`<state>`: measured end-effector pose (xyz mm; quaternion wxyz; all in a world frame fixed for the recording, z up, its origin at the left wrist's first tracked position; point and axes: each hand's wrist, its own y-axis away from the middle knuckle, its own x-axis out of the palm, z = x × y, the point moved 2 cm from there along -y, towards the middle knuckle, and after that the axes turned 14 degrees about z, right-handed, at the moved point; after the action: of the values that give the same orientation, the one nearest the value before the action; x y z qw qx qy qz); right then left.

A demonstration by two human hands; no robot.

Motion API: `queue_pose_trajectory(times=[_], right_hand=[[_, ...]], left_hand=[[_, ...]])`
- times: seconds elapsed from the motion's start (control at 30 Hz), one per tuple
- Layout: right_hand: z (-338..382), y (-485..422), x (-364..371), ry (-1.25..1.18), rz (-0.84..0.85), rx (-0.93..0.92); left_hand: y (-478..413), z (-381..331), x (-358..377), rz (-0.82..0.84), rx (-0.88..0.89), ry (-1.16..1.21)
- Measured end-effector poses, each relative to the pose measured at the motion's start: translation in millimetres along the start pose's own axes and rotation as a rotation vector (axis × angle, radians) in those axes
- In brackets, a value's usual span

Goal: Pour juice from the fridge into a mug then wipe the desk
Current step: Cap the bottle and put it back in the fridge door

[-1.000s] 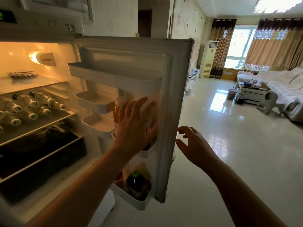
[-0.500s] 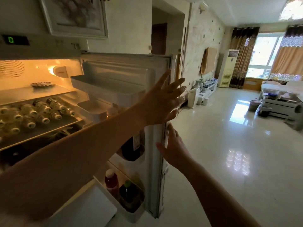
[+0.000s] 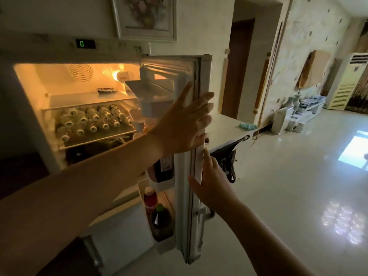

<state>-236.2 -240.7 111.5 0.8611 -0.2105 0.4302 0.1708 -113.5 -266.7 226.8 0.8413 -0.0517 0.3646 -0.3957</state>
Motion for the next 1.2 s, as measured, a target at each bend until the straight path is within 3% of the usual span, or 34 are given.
queue_pose_trajectory(times=[0.27,0.63,0.87,1.0,1.2], right_hand=[[37,-18,63,0.109,0.115,-0.251],[132,-97,155,0.280,0.135,-0.544],[194,-178,213,0.362,0.085,-0.567],[211,-228,243,0.397,0.043,-0.489],[224,-301,281,0.449,0.114,-0.404]], left_hand=[[101,29,13,0.054,-0.226,0.070],[227,102,62,0.130,-0.528,0.108],[287,175,134,0.175,-0.584,0.172],[309,220,180,0.193,-0.634,0.171],[321,272,242,0.313,-0.690,0.179]])
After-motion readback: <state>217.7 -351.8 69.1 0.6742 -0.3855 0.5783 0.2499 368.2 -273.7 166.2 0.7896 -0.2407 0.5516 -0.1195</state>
